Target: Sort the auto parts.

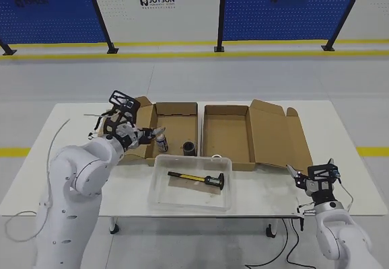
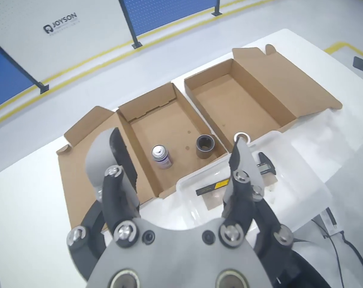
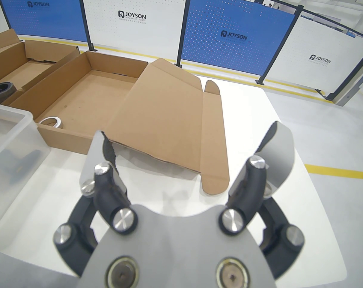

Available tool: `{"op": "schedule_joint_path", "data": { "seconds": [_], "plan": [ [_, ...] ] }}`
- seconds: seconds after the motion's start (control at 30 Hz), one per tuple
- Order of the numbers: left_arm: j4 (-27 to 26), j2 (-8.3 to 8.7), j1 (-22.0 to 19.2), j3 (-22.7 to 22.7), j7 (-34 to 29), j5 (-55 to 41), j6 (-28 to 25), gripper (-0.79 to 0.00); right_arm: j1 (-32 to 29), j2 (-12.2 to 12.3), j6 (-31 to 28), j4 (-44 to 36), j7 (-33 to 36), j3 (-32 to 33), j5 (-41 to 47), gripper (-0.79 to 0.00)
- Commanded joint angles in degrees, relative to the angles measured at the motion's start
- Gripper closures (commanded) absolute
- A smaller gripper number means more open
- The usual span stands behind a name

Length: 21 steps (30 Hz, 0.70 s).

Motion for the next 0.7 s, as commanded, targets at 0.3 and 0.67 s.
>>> {"op": "schedule_joint_path", "data": {
  "seconds": [0.3,0.67],
  "plan": [
    [-1.2,1.47,7.5,-12.9,2.4,-2.1,1.0,-0.785,0.0,0.0,0.0,0.0,0.0,0.0,0.0,-0.785],
    [-0.9,2.25,10.4,-17.6,3.7,-3.2,1.9,-0.785,0.0,0.0,0.0,0.0,0.0,0.0,0.0,-0.785]
  ]
}}
